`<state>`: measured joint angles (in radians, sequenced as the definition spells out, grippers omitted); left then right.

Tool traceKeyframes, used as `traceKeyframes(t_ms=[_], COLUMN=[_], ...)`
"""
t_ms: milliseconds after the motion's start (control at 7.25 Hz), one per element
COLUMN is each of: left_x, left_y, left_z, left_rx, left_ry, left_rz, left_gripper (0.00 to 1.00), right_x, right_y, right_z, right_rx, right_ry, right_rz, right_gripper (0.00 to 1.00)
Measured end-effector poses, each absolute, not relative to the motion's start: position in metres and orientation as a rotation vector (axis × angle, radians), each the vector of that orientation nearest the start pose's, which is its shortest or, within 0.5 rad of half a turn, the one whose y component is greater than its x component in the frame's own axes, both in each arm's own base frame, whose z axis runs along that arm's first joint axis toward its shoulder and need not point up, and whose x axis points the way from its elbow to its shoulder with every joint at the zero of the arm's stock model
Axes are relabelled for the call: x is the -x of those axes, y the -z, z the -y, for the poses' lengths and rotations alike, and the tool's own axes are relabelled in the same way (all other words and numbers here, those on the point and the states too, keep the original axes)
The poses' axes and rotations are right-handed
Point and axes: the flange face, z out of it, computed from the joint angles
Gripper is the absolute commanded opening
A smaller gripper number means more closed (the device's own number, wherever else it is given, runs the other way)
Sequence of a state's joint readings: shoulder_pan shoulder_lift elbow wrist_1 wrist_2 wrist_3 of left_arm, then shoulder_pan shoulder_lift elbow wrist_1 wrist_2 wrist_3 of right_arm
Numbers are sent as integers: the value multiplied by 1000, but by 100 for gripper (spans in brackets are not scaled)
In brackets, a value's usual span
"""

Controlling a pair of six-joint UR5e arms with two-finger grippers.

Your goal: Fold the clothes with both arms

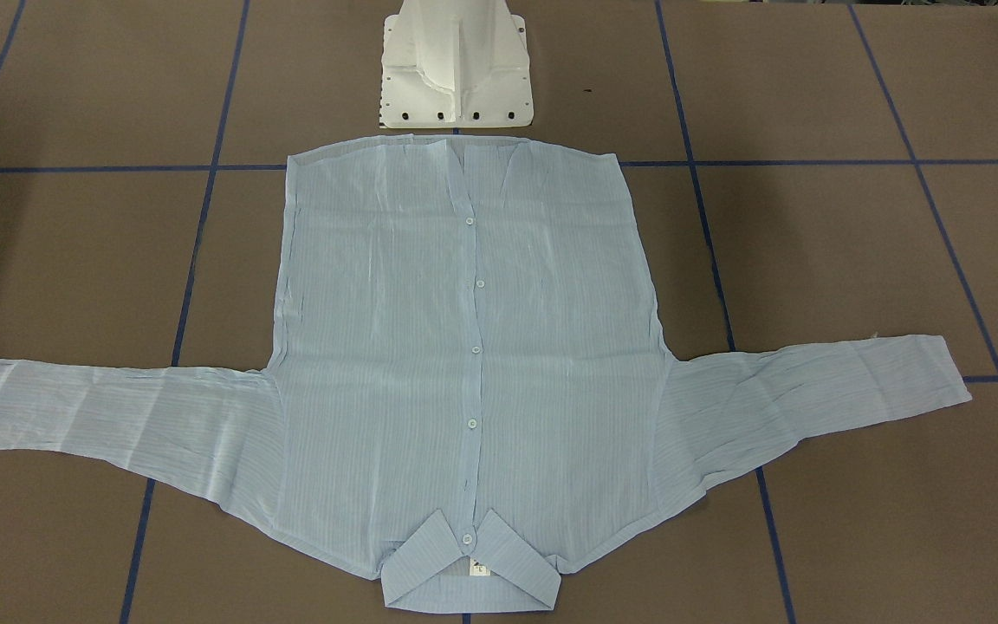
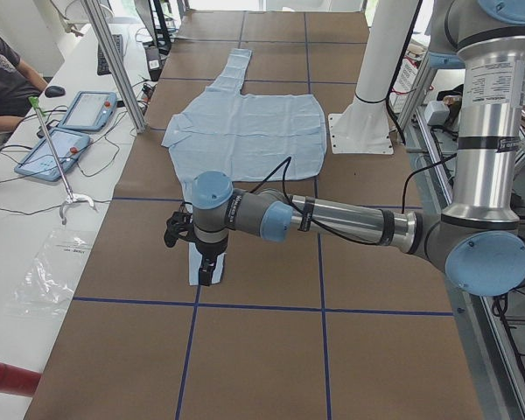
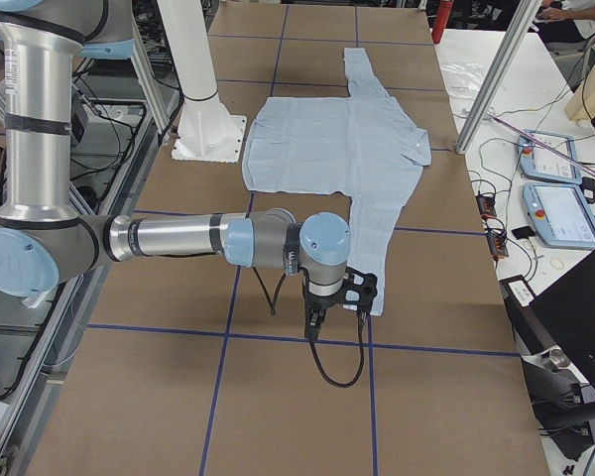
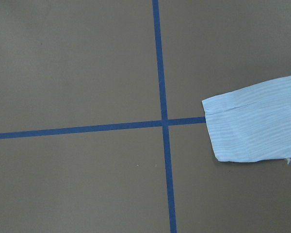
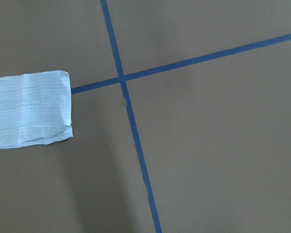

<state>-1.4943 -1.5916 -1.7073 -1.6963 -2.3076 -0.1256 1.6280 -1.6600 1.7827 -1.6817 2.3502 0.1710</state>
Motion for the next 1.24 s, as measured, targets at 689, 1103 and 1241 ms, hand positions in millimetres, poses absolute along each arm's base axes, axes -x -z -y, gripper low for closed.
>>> traceKeyframes(t_ms=[689, 1103, 1241], left_x=[14, 10, 11], left_y=[-537, -582, -593], left_z=[548, 550, 549], left_rx=[-287, -342, -357], left_ry=[-123, -153, -159], left_rz=[-835, -836, -832], left_gripper=[100, 100, 100], right_x=[-51, 27, 48], right_y=[-670, -671, -668], right_z=[476, 510, 521], right_rx=[-106, -119, -135], right_ry=[-73, -11, 22], right_rz=[849, 839, 837], right_gripper=[100, 100, 100])
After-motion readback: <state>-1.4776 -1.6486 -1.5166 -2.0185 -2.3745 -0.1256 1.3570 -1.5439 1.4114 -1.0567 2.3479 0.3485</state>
